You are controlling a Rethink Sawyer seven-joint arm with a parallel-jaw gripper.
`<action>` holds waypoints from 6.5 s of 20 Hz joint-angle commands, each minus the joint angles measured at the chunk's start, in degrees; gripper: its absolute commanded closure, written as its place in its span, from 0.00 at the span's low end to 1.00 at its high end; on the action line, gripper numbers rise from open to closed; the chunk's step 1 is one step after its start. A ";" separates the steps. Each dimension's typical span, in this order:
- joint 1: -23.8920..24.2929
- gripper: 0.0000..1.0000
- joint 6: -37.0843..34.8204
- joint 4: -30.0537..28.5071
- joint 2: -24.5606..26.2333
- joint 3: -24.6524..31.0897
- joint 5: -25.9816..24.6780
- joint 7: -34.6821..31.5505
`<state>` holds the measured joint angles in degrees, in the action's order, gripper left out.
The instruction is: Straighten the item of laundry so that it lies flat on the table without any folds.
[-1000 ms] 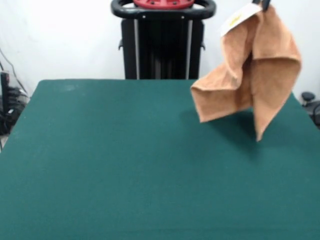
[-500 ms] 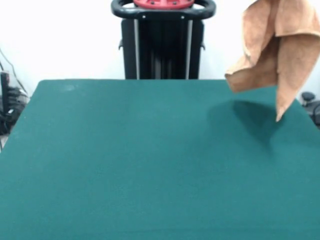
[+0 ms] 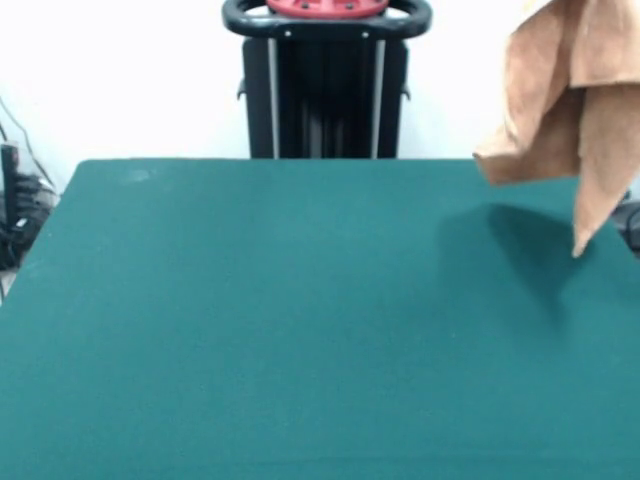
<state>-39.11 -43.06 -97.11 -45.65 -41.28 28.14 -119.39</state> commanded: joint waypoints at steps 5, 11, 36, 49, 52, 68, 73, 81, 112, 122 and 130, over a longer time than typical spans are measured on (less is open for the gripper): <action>12.81 1.00 27.95 -10.08 6.78 14.53 -6.96 -3.62; 17.14 1.00 33.39 -10.02 7.53 15.65 -11.18 -4.39; 13.78 1.00 25.20 -2.78 11.00 2.52 -19.66 -4.75; 11.34 1.00 3.88 -6.64 1.42 4.80 -19.50 -7.74; 8.49 1.00 -1.15 -6.76 -0.16 4.48 -18.33 -11.16; 0.33 1.00 -5.24 -9.97 -0.95 6.40 -9.92 -21.13; -0.86 1.00 -4.68 -12.65 -1.75 8.48 -5.93 -21.12; -3.93 1.00 0.95 -18.20 -2.31 10.16 -0.89 -20.20; -17.26 1.00 -13.92 -15.66 -8.51 3.57 1.10 -28.47; -15.23 1.00 -9.36 -21.16 -10.51 7.78 1.67 -27.07; -15.42 1.00 -0.47 -27.70 -10.38 15.51 10.18 -25.54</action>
<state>-54.53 -49.98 -115.20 -57.51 -37.15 32.31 -133.45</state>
